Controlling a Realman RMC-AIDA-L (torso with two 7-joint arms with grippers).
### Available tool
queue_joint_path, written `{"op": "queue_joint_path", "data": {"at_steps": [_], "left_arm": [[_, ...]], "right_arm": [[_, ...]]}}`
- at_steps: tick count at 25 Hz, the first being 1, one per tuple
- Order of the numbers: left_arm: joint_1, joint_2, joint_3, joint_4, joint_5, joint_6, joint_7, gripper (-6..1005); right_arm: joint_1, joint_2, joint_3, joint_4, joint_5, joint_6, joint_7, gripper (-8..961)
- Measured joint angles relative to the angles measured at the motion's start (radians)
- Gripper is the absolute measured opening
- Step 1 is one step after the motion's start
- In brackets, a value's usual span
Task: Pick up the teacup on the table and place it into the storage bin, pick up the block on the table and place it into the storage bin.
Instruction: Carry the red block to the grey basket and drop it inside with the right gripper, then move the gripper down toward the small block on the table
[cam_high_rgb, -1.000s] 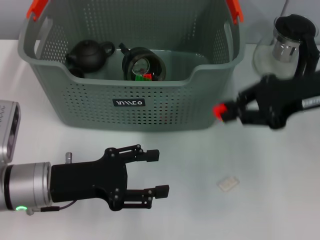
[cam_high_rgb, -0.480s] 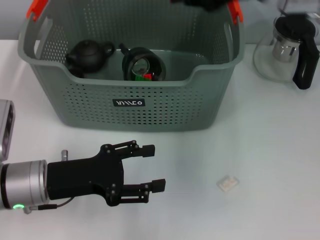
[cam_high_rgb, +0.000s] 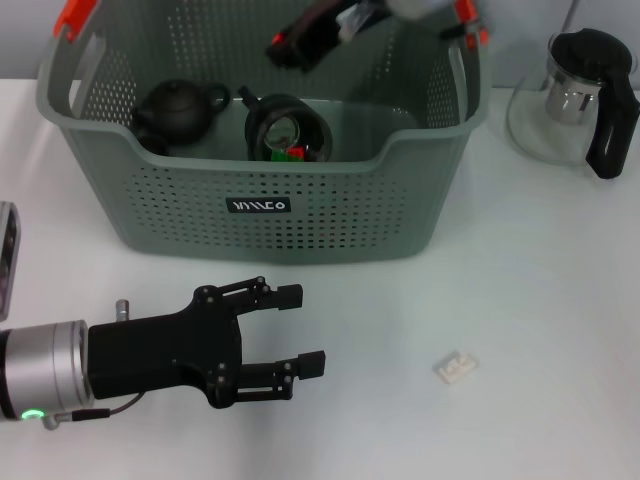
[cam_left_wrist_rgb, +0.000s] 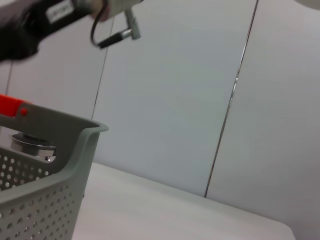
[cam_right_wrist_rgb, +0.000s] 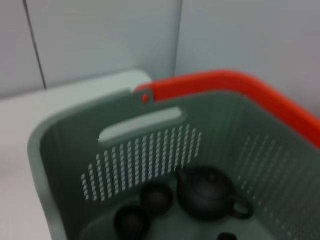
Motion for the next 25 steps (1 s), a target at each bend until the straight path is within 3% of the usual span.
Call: {"op": "queue_joint_path", "data": {"at_steps": [5,13,15,20,25], "left_arm": [[0.001,0.0,0.0,0.0,0.0,-0.001,0.0,808],[-0.002,0.0,0.001,0.0,0.0,-0.003,0.0,807],[-0.003,0.0,0.001,0.0,0.0,-0.005,0.0,806],[-0.004,0.0,-0.007,-0.001,0.0,-0.005,0.0,806],[-0.007,0.002,-0.02,-0.006,0.0,-0.005,0.001,805]], "right_arm": [[0.041,0.0,-0.035,0.105,-0.005,0.065,0.001,206],[0.034,0.0,-0.055,0.1,0.004,0.061,0.011,216],[0.027,-0.001,-0.047,0.085,0.013,0.057,0.009,298],[-0.097,-0.002,0.017,-0.099,0.121,0.018,-0.025,487],[-0.308,-0.017,0.069,-0.256,0.469,-0.132,-0.256,610]]}}
